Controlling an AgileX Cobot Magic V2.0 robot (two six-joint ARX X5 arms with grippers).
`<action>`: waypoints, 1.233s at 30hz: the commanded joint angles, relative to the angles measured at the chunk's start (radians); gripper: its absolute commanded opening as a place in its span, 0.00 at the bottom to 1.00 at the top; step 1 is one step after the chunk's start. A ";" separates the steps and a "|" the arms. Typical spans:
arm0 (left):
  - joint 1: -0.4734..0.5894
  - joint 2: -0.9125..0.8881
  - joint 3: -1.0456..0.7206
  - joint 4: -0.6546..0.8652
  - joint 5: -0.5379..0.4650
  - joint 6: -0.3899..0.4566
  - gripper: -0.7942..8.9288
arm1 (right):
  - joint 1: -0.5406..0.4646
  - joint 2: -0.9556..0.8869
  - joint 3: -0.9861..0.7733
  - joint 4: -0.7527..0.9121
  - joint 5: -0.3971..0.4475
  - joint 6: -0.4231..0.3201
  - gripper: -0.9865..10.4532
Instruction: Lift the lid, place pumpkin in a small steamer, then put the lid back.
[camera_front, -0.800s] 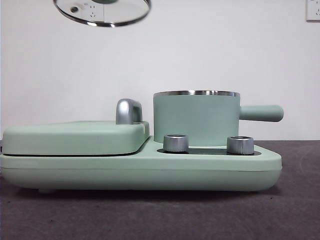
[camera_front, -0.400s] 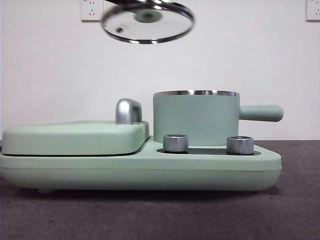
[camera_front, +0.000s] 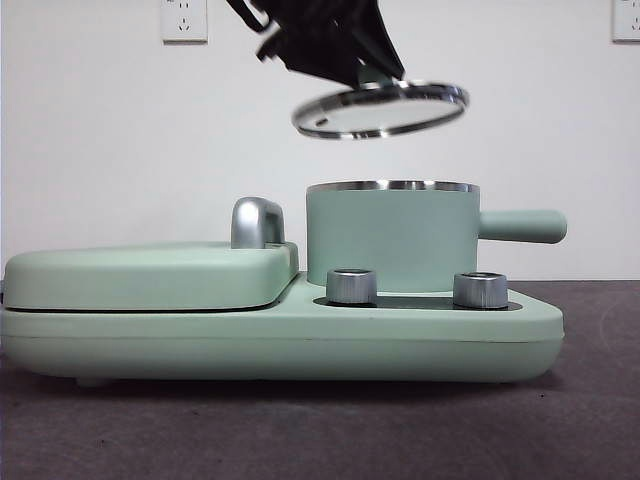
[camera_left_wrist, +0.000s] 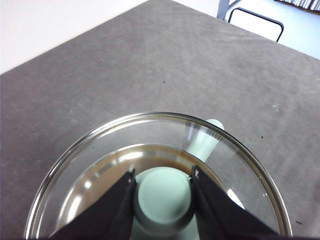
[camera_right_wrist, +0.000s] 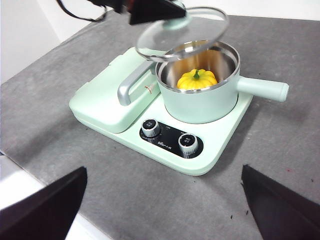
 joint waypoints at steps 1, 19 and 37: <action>-0.012 0.031 0.029 0.057 0.002 0.014 0.13 | 0.006 0.000 0.005 0.010 0.000 0.014 0.51; -0.013 0.111 0.029 0.080 0.000 0.087 0.13 | 0.006 0.000 0.005 0.010 0.001 0.037 0.51; -0.012 0.164 0.029 0.031 -0.008 0.116 0.13 | 0.006 0.000 0.005 0.010 0.005 0.048 0.51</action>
